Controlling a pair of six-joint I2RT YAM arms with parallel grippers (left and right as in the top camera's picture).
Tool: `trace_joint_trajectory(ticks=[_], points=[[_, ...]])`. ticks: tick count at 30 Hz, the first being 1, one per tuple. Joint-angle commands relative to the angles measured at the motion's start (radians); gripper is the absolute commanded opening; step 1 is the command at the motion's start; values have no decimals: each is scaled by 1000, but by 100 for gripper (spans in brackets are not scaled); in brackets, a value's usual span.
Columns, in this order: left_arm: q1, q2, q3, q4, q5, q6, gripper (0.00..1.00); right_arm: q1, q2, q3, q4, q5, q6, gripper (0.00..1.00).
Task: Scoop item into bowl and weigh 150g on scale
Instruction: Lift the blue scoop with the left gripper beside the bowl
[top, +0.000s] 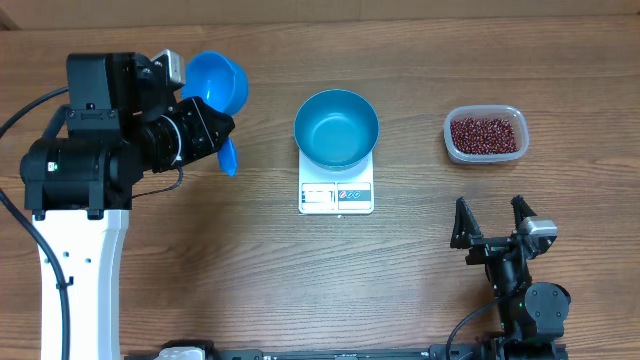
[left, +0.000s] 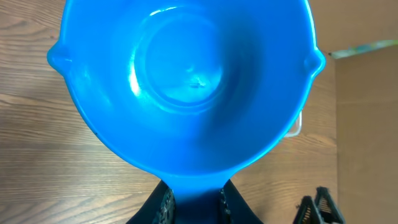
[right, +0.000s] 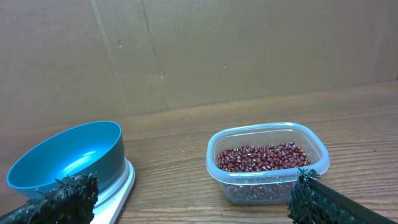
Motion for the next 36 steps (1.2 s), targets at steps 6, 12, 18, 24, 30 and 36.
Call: trace_joint_trajectory(ticks=[6, 12, 18, 24, 30, 36], points=[[-5, 6, -16, -28, 46, -137, 4, 2, -8, -11, 5, 2, 3, 100], [-19, 41, -16, -60, 46, -164, 4, 2, -8, -10, 5, 2, 3, 100], [-80, 90, -16, -58, 46, -173, 4, 2, -8, -11, 5, 2, 3, 100], [-98, 142, -16, -57, 51, -276, 4, 2, -8, -11, 5, 2, 3, 100], [-98, 167, -16, -55, 150, -305, 4, 2, -8, -11, 5, 2, 3, 100], [-98, 168, -16, -55, 166, -289, 4, 2, -8, -11, 5, 2, 3, 100]])
